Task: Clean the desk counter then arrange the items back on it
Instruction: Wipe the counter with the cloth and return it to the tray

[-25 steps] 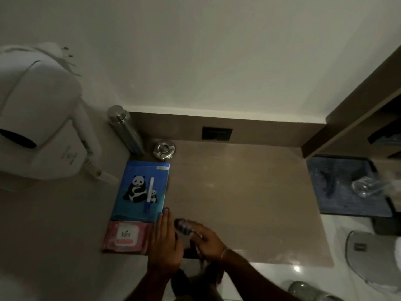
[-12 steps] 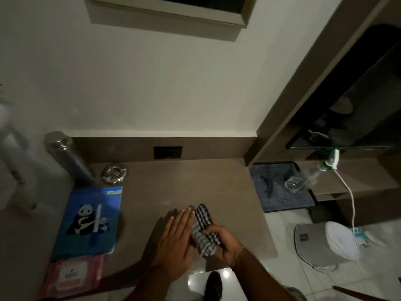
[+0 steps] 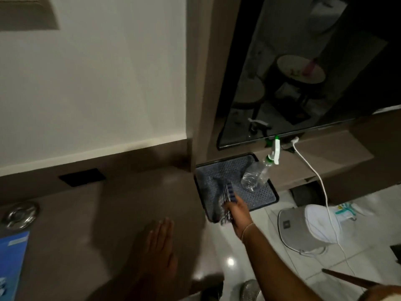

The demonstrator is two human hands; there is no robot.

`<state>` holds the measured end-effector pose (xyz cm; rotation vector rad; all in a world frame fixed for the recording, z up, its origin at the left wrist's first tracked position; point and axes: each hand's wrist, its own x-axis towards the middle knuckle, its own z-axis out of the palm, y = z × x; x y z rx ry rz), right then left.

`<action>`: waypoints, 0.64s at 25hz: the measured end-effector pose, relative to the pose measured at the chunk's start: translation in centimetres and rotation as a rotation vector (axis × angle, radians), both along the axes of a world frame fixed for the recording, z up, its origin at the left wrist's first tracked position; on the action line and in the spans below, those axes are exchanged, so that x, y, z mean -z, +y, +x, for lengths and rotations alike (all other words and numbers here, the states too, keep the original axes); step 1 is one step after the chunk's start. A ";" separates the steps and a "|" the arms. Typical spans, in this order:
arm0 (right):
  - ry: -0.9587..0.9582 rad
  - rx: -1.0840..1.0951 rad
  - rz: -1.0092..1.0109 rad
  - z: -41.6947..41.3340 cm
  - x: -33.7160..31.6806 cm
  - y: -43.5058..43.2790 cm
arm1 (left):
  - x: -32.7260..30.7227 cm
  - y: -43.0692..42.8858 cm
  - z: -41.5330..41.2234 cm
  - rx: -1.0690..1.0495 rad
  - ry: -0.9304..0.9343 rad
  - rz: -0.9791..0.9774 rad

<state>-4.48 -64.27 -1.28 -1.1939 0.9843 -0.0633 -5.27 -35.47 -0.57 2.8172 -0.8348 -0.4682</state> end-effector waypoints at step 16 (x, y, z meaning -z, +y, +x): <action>0.358 -0.926 -1.034 8.7 9.0 -5.2 | -1.3 -3.3 2.0 -0.465 0.101 0.040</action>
